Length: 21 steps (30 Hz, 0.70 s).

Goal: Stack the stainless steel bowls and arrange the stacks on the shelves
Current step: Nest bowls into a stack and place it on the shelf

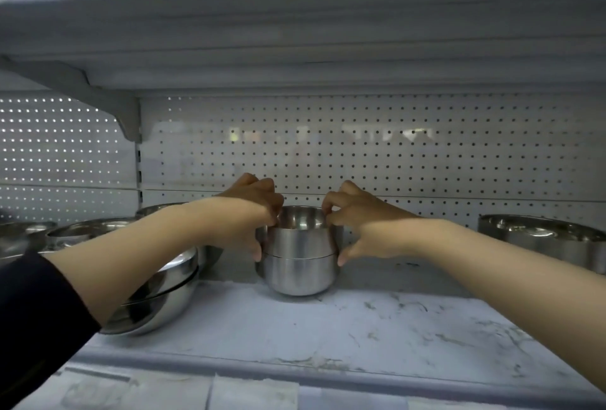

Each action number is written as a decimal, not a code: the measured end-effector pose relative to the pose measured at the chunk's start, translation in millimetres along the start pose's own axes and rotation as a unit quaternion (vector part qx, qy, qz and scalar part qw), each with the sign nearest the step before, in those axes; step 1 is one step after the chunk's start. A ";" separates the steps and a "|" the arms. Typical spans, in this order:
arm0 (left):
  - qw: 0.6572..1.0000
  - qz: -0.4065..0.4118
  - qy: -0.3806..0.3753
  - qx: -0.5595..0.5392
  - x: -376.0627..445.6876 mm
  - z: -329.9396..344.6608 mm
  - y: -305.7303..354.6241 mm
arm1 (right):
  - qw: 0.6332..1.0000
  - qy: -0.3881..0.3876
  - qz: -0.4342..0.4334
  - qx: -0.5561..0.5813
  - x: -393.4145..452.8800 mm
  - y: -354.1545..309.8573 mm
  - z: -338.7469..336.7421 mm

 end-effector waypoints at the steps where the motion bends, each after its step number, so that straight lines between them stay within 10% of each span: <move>1: 1.000 -0.001 0.005 -0.008 1.4 -1.8 -0.2 | 1.000 0.001 0.002 -0.005 -2.2 1.7 -2.8; 21: 0.958 0.112 0.219 -0.147 165.5 -176.4 121.1 | 0.953 -0.019 0.189 -0.235 -214.2 94.6 -162.6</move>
Point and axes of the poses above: each hand's wrist, its own x-axis towards the middle knuckle, its own z-axis out of the palm, y = z × x, the point moved 4 cm from there along x, towards the middle knuckle, and after that the axes turned 14 degrees about -z, right-handed, at the moved point
